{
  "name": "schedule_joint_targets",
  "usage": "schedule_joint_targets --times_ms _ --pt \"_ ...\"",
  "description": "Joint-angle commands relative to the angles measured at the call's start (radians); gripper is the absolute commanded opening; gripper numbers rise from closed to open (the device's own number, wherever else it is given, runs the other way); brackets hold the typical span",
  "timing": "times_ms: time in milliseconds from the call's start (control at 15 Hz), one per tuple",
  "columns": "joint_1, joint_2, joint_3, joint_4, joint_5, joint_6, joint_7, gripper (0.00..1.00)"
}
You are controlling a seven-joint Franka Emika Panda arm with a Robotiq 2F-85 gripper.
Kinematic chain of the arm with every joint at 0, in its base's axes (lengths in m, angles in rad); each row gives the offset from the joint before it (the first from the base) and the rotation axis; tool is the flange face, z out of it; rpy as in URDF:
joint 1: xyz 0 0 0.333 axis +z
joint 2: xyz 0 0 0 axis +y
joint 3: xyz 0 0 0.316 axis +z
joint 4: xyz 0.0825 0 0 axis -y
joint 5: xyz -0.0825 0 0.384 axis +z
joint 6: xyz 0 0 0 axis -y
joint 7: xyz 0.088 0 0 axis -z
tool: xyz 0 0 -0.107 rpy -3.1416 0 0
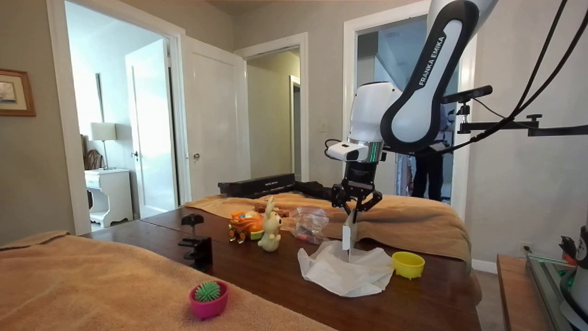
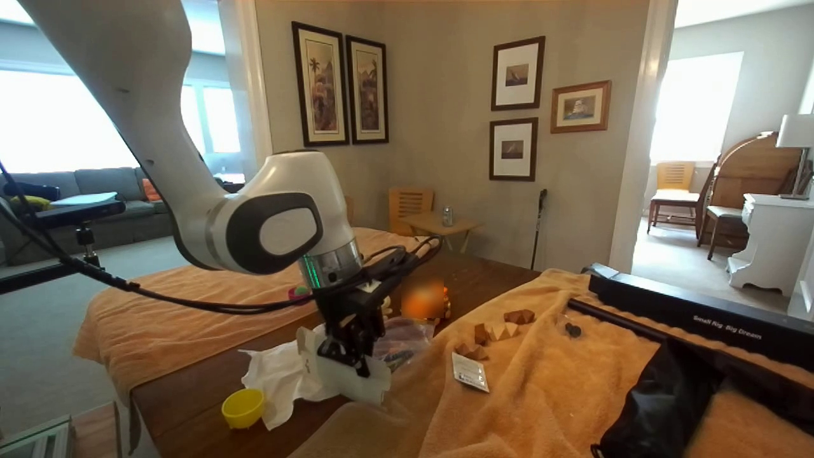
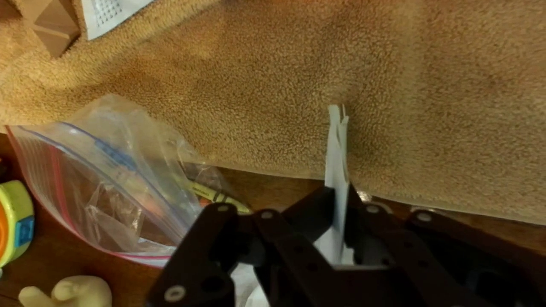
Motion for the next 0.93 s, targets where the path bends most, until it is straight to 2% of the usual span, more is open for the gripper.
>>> schedule_joint_targets --times_ms 0,133,200,267,400,667,867 --pt "0.001 0.017 0.005 -0.032 -0.005 -0.027 0.011 0.34" --pt "0.002 0.021 0.005 -0.043 -0.007 -0.037 0.013 0.43" --pt "0.002 0.027 0.005 -0.046 -0.007 -0.036 0.012 0.4" --pt "0.002 0.03 0.006 -0.048 -0.006 -0.039 0.012 0.44" --pt "0.001 0.036 0.005 -0.05 -0.006 -0.043 0.012 0.71" --pt "0.0 0.047 0.005 -0.051 -0.006 -0.047 0.009 0.99" --pt "-0.001 0.051 0.005 -0.051 -0.006 -0.048 0.009 1.0"
